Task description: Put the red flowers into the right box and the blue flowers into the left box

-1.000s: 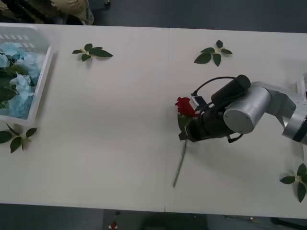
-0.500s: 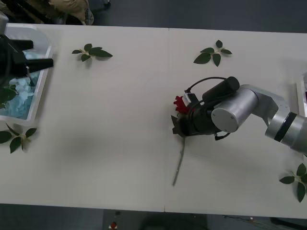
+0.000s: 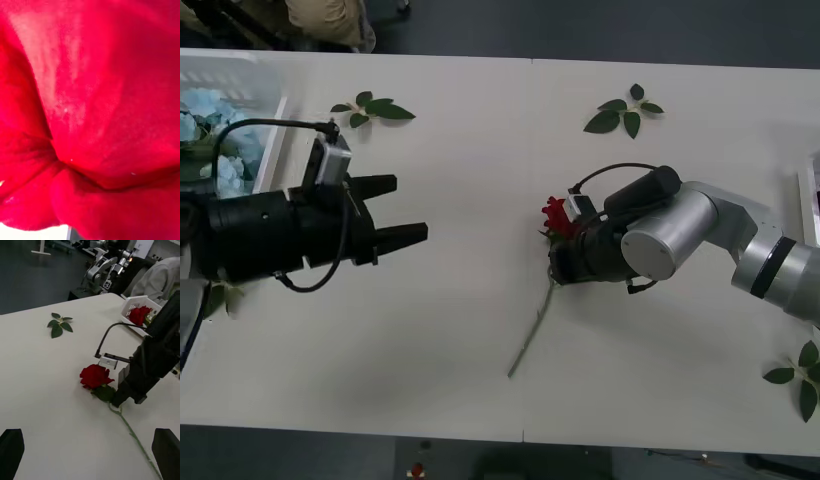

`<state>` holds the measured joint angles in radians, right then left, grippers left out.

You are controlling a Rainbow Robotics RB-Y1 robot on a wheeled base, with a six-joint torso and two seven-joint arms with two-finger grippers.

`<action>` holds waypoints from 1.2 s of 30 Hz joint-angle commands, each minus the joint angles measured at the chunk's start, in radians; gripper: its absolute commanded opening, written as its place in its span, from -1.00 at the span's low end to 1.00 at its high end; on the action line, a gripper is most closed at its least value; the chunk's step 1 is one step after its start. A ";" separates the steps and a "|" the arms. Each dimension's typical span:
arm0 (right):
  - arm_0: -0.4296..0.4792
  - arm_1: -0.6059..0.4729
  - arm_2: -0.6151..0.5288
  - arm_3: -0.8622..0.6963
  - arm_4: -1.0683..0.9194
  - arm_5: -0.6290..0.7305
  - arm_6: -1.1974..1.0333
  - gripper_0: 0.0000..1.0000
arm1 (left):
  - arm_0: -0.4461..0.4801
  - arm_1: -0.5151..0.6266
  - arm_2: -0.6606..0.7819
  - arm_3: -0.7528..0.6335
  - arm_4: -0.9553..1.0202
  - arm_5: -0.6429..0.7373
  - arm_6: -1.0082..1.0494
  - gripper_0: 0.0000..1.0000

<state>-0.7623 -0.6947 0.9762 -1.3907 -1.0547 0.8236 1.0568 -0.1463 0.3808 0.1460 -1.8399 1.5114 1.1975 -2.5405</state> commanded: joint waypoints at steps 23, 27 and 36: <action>0.305 -0.236 -0.872 -0.479 -0.014 0.575 0.103 -1.00 | 0.122 -0.195 -0.036 -0.030 0.016 0.180 -0.165 1.00; 0.325 -0.241 -0.973 -0.401 -0.053 0.601 0.200 -1.00 | 0.134 -0.227 -0.052 -0.030 0.024 0.174 -0.165 1.00; 0.325 -0.266 -0.979 -0.202 -0.091 0.496 0.362 0.39 | 0.134 -0.249 -0.052 -0.024 0.024 0.139 -0.165 1.00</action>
<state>-0.4153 -0.9162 0.0051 -1.6184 -1.1166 1.3409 1.3372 -0.0133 0.1234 0.0847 -1.8401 1.5264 1.3453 -2.7112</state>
